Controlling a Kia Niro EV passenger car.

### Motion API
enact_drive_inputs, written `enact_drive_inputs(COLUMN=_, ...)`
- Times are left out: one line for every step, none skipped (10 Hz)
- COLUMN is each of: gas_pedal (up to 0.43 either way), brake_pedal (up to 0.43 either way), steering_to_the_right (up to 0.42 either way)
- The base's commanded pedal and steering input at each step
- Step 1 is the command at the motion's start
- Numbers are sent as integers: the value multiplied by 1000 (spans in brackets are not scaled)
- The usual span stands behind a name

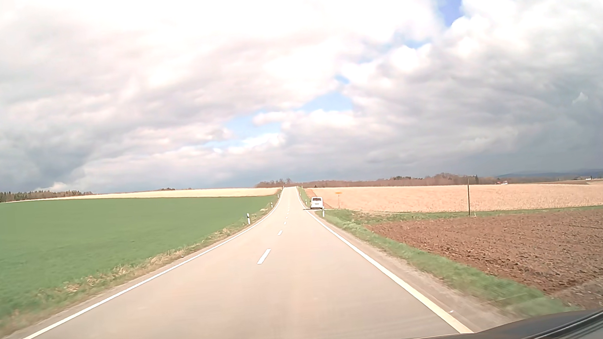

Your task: Follow the waypoints while adhering to traffic rules and regulations

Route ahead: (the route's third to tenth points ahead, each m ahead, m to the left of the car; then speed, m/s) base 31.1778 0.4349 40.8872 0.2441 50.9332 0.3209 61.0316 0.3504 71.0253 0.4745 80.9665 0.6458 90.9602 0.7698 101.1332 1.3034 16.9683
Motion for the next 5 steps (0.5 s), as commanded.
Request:
enact_drive_inputs(gas_pedal=157, brake_pedal=0, steering_to_the_right=-5)
enact_drive_inputs(gas_pedal=157, brake_pedal=0, steering_to_the_right=-5)
enact_drive_inputs(gas_pedal=157, brake_pedal=0, steering_to_the_right=-5)
enact_drive_inputs(gas_pedal=157, brake_pedal=0, steering_to_the_right=-4)
enact_drive_inputs(gas_pedal=157, brake_pedal=0, steering_to_the_right=-4)
